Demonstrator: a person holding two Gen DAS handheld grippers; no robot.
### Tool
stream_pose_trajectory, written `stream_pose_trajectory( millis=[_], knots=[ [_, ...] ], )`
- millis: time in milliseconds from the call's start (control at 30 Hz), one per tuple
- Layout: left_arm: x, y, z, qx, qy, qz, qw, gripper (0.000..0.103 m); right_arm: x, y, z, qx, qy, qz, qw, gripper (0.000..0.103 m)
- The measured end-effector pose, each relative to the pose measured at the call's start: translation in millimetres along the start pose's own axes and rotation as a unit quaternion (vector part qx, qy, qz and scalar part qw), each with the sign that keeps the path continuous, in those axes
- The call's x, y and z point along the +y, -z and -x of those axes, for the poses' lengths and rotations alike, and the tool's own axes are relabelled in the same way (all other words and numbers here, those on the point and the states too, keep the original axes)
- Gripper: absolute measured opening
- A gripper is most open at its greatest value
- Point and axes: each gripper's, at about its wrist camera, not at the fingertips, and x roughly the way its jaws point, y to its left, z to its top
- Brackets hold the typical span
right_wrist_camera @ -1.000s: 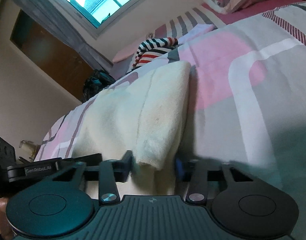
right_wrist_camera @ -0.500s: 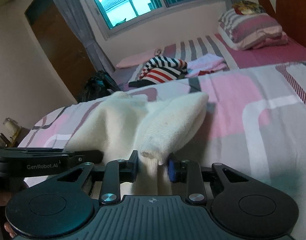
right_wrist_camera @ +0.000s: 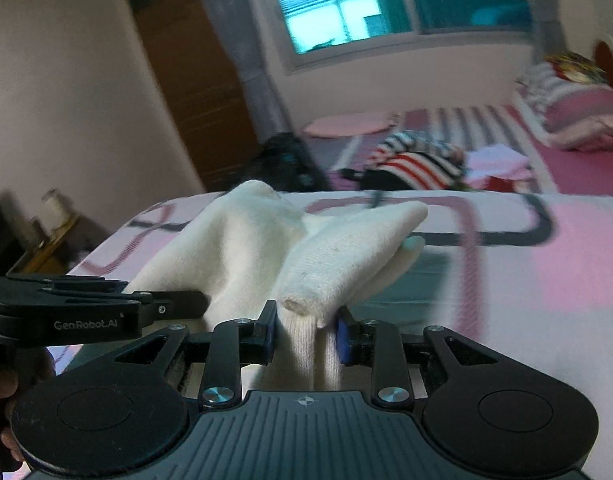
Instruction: Fold small clothes
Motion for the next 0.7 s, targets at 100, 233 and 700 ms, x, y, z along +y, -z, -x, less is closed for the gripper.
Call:
stream_pose_trajectory(
  millis=[100,233,700],
  knots=[
    [35,18,16,-0.003,-0.023,0.012,0.9997,0.029,37,10,-24,0.010,-0.022,0.017,1.000,0.028],
    [68,43,21,0.011,-0.036,0.016,0.9992,0.029,67,32,-56,0.040,-0.038,0.010,0.998,0.028],
    [119,103,52,0.044,-0.006,0.058,0.9973,0.044,27,68,-49,0.048,-0.011,-0.144,0.988,0.032]
  ],
)
